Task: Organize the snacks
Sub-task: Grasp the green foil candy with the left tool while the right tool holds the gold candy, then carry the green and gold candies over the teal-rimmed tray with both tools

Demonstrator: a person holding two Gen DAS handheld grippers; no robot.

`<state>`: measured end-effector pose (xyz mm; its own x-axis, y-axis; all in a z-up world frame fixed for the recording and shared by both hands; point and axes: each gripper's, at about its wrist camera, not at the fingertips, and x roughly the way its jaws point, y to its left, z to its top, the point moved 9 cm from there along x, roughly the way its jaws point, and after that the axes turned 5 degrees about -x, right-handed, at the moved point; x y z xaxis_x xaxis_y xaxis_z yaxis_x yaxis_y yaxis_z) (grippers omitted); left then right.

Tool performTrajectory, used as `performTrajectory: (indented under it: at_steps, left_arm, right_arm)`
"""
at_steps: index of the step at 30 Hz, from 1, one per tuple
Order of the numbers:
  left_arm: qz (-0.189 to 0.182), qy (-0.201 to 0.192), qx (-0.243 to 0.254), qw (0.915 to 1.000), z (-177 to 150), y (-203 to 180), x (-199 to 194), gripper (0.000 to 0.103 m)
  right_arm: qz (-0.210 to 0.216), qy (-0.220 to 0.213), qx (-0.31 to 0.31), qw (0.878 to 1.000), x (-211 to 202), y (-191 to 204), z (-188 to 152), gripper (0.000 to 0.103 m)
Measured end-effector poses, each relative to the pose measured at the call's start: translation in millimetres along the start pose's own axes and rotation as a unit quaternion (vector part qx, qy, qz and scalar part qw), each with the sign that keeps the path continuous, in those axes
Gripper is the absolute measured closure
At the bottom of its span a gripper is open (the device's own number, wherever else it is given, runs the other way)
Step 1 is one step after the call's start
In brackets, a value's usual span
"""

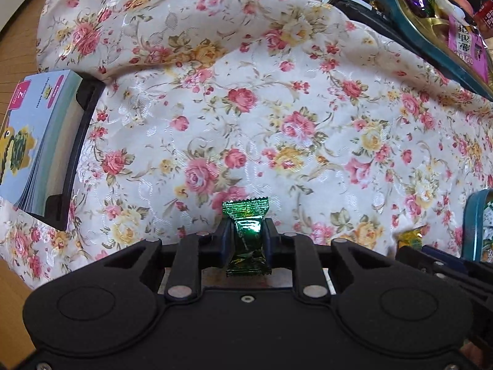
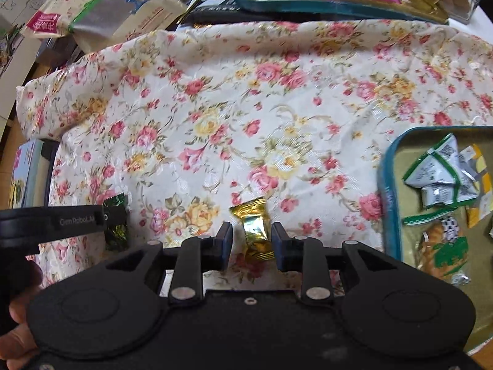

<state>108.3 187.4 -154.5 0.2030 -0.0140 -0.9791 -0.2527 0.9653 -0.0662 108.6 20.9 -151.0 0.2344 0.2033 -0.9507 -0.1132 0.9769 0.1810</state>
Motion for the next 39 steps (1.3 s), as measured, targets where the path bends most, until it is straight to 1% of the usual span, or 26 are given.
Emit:
performTrajectory:
  at_steps: [2,6,8,10,12,13,14,15,16,18,20,22,25,30,33,36,39]
  left_arm:
    - [0.0,-0.009,0.01,0.9999,0.7,0.0,-1.4,0.068]
    - [-0.005,-0.017,0.014,0.9997,1.7,2.8,-1.6,0.065]
    - [-0.009,-0.017,0.017,0.9997,-0.3,5.9,-4.2,0.058]
    - [-0.009,-0.016,0.019,0.9996,1.2,5.2,-1.2,0.056]
    - [-0.003,-0.018,0.025,0.9995,1.5,-0.3,1.7,0.057]
    - [-0.002,-0.018,0.026,0.9995,1.3,-0.6,1.8,0.062]
    - [0.001,-0.018,0.023,0.9996,2.0,-4.0,1.8,0.069]
    - [0.001,-0.016,0.019,0.9997,2.1,-4.1,2.4,0.075]
    - [-0.002,-0.013,0.013,0.9998,2.2,-3.3,2.0,0.078]
    - [-0.012,0.0,-0.007,0.9999,1.5,-1.5,0.3,0.078]
    - [-0.014,0.002,-0.019,0.9997,2.5,0.0,-6.4,0.078]
    - [-0.007,-0.012,-0.019,0.9997,7.4,-0.9,-18.2,0.078]
    - [-0.001,-0.044,-0.022,0.9988,19.6,-5.5,-43.5,0.078]
    - [-0.017,-0.09,-0.024,0.9955,35.7,-21.7,-89.0,0.078]
    - [-0.028,-0.115,-0.02,0.9928,41.2,-35.5,-112.3,0.078]
    - [-0.045,-0.126,-0.011,0.991,43.6,-54.2,-128.5,0.078]
    - [-0.062,-0.129,0.001,0.9897,42.3,-78.9,-138.6,0.078]
  right_arm:
    - [-0.002,-0.002,-0.002,1.0,4.9,1.8,0.2,0.072]
    - [-0.007,-0.014,-0.009,1.0,10.4,5.1,2.4,0.072]
    - [-0.009,-0.014,-0.011,1.0,12.9,7.1,2.0,0.072]
    - [-0.011,-0.013,-0.014,1.0,12.2,7.3,0.9,0.072]
    - [-0.013,-0.009,-0.025,1.0,11.7,9.1,-0.8,0.073]
    - [-0.014,-0.008,-0.03,0.999,11.5,9.8,-1.6,0.079]
    - [-0.012,-0.007,-0.035,0.999,11.3,10.8,-2.5,0.082]
    - [-0.009,-0.005,-0.038,0.999,11.1,11.9,-3.4,0.082]
    - [-0.005,-0.003,-0.04,0.999,10.5,12.8,-4.4,0.082]
    - [0.003,-0.005,-0.042,0.999,5.9,15.2,-5.1,0.083]
    - [0.014,-0.012,-0.047,0.999,-2.1,18.7,-3.7,0.083]
    - [0.029,-0.023,-0.045,0.998,-12.7,22.1,0.1,0.083]
    - [0.054,-0.044,-0.036,0.997,-32.7,25.4,10.0,0.083]
    - [0.087,-0.096,-0.011,0.992,-74.4,18.4,31.1,0.083]
    - [0.093,-0.126,0.011,0.988,-97.9,2.6,41.0,0.083]
    - [0.09,-0.152,0.036,0.984,-117.0,-16.6,47.5,0.083]
    - [0.068,-0.179,0.056,0.98,-135.6,-43.1,52.6,0.083]
